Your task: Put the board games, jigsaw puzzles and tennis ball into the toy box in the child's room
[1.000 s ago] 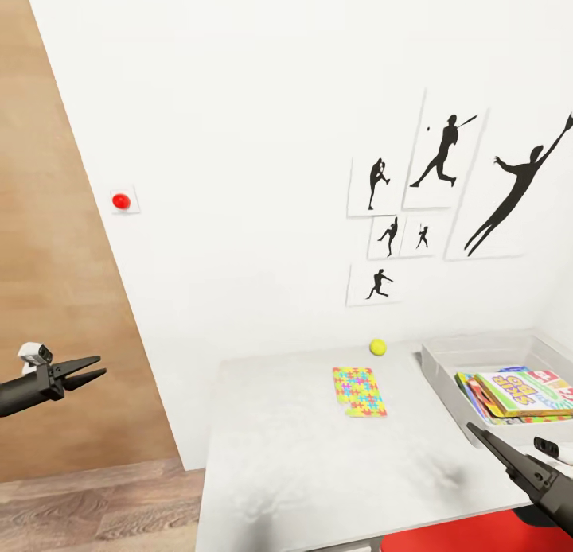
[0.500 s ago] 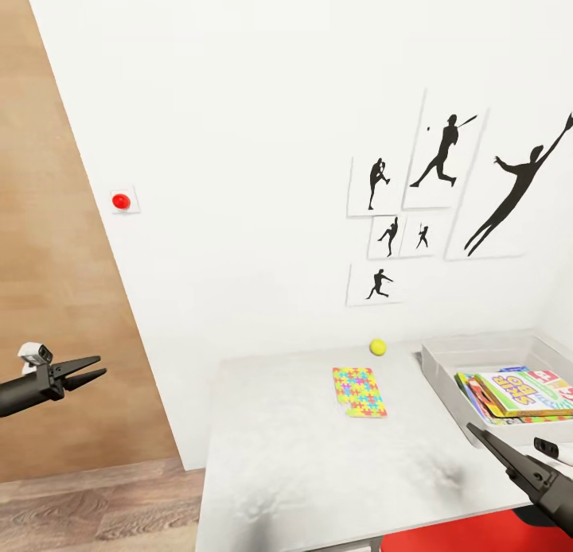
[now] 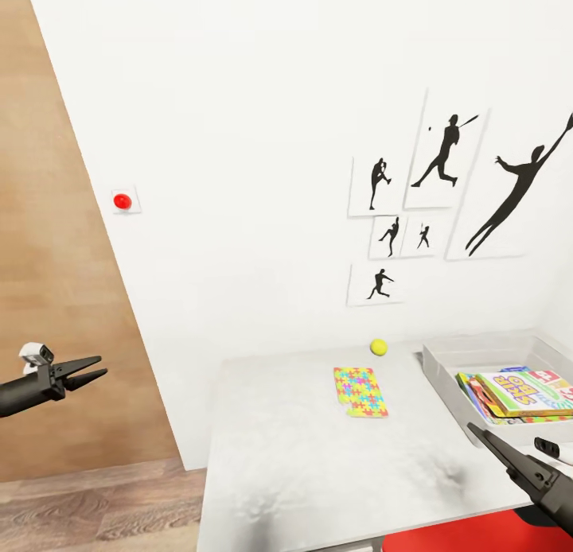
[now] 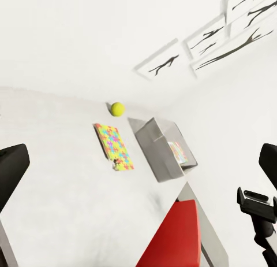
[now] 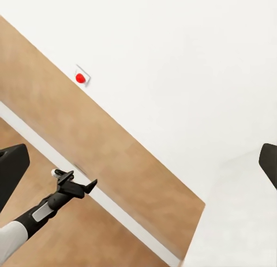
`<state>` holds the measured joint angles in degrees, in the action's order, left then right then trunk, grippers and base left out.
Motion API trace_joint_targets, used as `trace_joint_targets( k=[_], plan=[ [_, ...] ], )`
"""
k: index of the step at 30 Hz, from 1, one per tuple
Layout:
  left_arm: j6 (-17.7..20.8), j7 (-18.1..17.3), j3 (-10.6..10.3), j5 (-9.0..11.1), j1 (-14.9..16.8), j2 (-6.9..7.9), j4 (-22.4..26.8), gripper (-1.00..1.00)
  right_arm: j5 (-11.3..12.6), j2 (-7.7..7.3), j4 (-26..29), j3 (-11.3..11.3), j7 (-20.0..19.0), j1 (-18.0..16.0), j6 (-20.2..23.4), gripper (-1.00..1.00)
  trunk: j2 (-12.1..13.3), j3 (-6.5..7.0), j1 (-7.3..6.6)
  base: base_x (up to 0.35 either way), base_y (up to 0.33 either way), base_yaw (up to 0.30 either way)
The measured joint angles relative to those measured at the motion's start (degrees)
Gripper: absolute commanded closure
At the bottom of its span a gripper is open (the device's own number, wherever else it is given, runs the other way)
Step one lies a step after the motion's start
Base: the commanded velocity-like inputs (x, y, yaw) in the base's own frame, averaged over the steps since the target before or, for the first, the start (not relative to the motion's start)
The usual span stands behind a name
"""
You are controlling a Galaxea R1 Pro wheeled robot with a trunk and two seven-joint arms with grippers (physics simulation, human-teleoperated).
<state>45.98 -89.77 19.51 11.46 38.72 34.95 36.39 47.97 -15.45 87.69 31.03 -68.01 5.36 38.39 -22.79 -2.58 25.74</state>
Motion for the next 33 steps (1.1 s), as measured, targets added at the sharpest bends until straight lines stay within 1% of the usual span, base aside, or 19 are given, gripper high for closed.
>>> trace_joint_targets(
  k=[14,22,28,33],
  plan=[
    [0.00,0.00,0.00,0.00,0.00,-0.06,0.00,-1.00,-0.04,0.00,0.04,0.00,-0.01,0.00,0.01,-1.00,0.00,-0.01,0.00,0.000,0.147,0.017],
    [0.00,0.00,0.00,0.01,-0.01,-0.06,0.01,-1.00,-0.04,0.00,0.05,0.00,0.00,-0.01,0.02,-1.00,0.00,-0.27,0.00,0.000,0.045,0.136],
    [0.00,-0.01,0.00,-0.01,-0.01,-0.08,0.02,-1.00,-0.02,0.00,-0.01,-0.05,0.05,-0.01,0.06,-1.00,0.01,-0.60,0.00,0.000,0.134,0.159],
    [0.00,0.00,0.00,0.00,0.00,-0.13,0.00,-1.00,-0.06,0.00,-0.05,-0.02,0.08,0.00,0.09,-1.00,0.00,-0.79,0.00,0.000,0.069,0.084]
  ],
)
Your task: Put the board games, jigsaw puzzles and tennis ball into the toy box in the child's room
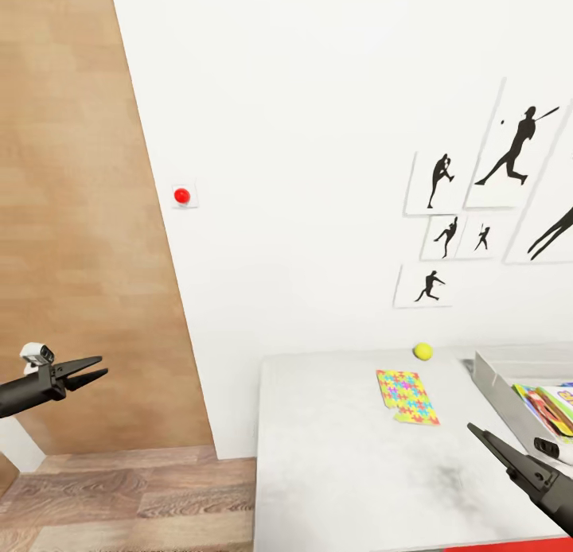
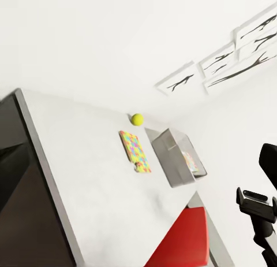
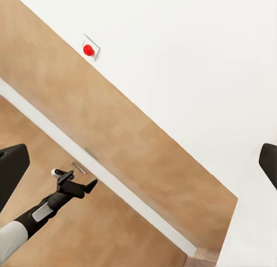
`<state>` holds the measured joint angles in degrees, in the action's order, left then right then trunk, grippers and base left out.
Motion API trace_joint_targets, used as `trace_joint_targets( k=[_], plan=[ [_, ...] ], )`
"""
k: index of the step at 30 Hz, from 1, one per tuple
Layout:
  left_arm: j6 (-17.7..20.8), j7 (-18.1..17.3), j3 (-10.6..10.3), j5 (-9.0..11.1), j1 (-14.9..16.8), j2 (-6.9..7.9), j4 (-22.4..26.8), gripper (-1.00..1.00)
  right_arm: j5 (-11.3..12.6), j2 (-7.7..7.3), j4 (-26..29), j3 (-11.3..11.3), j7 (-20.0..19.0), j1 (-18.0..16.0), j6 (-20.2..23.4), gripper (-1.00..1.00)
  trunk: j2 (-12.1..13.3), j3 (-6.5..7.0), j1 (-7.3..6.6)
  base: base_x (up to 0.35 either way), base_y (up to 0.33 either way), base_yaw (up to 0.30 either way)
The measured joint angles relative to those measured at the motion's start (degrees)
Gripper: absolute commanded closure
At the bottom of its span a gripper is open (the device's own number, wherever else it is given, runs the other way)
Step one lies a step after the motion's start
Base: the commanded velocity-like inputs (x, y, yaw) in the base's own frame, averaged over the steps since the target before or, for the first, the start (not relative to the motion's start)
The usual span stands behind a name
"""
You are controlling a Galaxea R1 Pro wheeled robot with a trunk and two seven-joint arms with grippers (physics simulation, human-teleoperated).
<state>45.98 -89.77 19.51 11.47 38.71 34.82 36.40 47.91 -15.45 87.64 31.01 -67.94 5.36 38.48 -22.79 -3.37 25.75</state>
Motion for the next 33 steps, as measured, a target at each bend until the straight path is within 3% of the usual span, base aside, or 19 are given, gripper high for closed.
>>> trace_joint_targets(
  k=[33],
  plan=[
    [0.00,0.00,0.00,0.01,0.00,-0.07,-0.01,-1.00,0.00,0.00,-0.04,0.03,0.01,0.00,-0.07,-1.00,-0.01,-0.10,0.00,0.056,0.005,0.007]
  ],
)
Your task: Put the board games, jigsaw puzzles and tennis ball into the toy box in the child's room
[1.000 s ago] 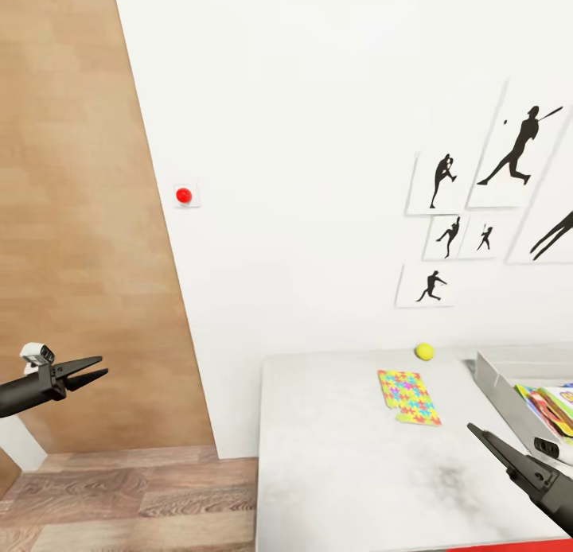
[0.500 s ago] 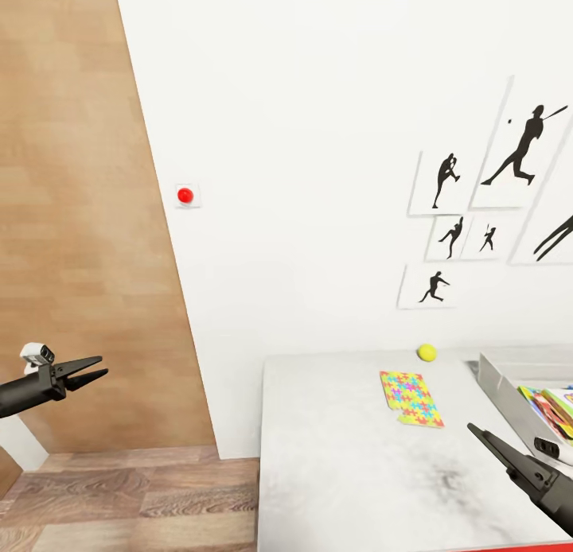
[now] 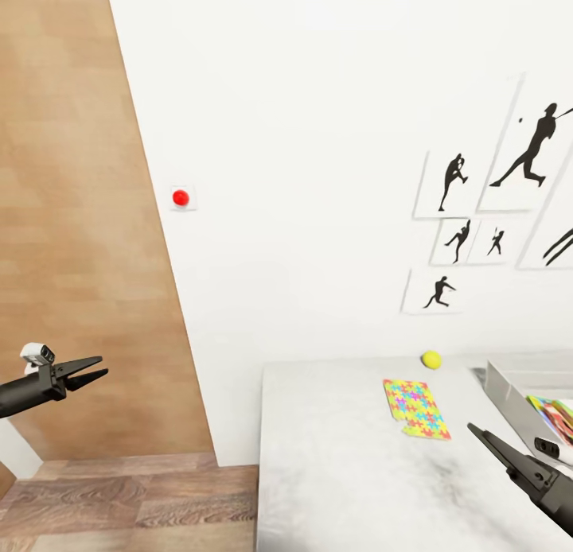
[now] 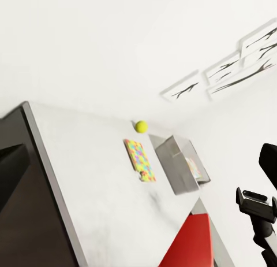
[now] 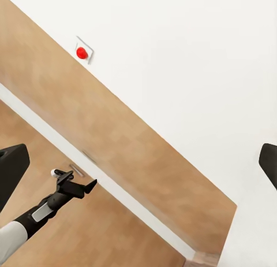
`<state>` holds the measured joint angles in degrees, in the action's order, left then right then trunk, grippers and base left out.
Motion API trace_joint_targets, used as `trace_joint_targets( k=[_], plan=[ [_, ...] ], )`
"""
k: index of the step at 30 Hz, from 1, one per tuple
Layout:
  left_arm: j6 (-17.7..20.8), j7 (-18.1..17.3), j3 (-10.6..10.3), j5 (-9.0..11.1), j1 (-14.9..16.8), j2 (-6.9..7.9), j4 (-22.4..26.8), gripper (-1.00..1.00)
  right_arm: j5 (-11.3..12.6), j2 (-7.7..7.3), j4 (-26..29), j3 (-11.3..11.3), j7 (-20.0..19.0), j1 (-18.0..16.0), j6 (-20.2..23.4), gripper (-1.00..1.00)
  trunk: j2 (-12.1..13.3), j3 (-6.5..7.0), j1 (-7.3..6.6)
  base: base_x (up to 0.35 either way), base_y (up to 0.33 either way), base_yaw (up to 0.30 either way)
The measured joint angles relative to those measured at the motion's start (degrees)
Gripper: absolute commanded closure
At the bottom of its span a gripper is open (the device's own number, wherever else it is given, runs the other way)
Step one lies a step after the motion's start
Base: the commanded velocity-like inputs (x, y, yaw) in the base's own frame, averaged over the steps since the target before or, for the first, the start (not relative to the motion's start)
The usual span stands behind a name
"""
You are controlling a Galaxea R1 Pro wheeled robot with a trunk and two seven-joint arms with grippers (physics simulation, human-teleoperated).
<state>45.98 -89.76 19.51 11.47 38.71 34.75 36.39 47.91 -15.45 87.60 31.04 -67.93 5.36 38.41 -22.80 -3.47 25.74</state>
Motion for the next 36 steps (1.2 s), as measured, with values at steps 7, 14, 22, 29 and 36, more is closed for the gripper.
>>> trace_joint_targets(
  k=[7,14,22,29,36],
  plan=[
    [0.00,0.00,0.00,0.00,0.00,-0.03,0.00,-1.00,0.00,0.00,0.00,0.00,0.00,0.00,0.00,-1.00,0.00,0.00,-0.01,0.096,0.000,0.000],
    [0.00,0.00,0.00,0.00,0.00,-0.04,0.00,-1.00,-0.03,0.00,-0.02,0.00,0.00,0.00,0.00,-1.00,0.00,0.00,0.00,0.044,0.000,0.000],
    [0.00,0.00,0.00,0.00,0.00,-0.04,0.00,-1.00,-0.03,0.00,-0.04,-0.03,0.09,0.00,0.03,-1.00,0.00,0.00,0.00,0.005,0.000,0.000],
    [-0.02,0.00,0.00,0.00,0.00,-0.04,0.00,-1.00,-0.29,0.04,0.16,-0.46,1.71,-0.02,0.19,-1.00,0.00,0.00,0.00,0.000,0.000,0.000],
    [-0.06,0.00,-0.03,0.00,0.00,-0.04,0.00,-1.00,-1.10,-0.53,0.39,-0.47,9.23,-0.43,4.55,-1.00,0.00,0.00,0.01,0.000,0.000,0.000]
  ],
)
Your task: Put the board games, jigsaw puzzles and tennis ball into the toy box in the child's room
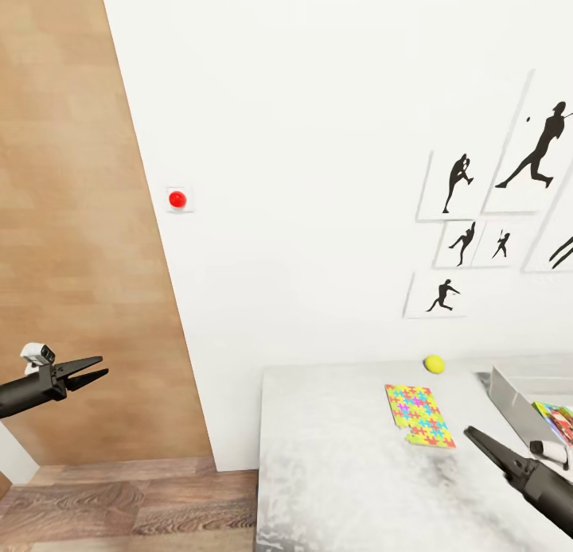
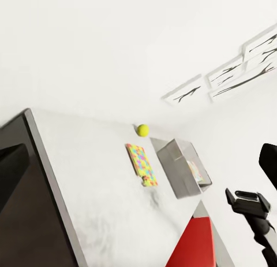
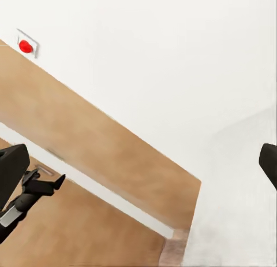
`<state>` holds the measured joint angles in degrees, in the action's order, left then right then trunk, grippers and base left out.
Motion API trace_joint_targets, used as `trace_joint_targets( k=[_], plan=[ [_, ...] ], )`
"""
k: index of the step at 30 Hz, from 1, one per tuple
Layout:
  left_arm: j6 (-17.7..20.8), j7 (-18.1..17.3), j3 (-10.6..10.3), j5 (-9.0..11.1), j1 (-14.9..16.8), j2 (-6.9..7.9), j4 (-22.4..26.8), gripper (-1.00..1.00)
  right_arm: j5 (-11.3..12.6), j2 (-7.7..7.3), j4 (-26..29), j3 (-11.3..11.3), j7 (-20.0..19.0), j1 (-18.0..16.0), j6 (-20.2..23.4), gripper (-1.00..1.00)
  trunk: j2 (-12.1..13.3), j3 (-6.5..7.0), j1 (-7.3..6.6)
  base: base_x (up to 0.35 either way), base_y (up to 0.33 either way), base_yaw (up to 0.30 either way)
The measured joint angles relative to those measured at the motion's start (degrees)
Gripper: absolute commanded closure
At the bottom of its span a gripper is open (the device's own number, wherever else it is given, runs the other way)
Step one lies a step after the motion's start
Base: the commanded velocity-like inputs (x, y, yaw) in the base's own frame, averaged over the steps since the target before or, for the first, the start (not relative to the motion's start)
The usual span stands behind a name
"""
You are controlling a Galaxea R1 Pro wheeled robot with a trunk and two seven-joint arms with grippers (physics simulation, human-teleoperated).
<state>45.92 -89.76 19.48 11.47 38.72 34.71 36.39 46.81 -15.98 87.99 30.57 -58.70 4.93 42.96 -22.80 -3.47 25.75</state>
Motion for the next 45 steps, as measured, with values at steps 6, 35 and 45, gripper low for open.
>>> trace_joint_targets(
  k=[6,35,45],
  plan=[
    [0.00,0.00,-0.19,-0.01,0.00,-0.01,0.00,-1.00,0.11,-0.23,0.38,-0.05,10.45,-5.51,9.69,-1.00,0.02,0.02,0.00,0.000,0.000,0.000],
    [-0.01,0.00,-0.67,-0.26,0.00,0.00,-0.02,-1.00,-0.40,3.22,-34.76,-19.06,75.79,-52.26,16.88,-1.00,0.02,0.02,0.00,0.000,0.000,0.000],
    [0.00,0.00,-0.67,-0.33,-0.01,0.01,0.00,-1.00,-0.54,3.98,-45.31,-19.34,87.01,-57.81,16.12,-1.00,0.01,0.02,0.00,0.000,0.000,0.000]
  ],
)
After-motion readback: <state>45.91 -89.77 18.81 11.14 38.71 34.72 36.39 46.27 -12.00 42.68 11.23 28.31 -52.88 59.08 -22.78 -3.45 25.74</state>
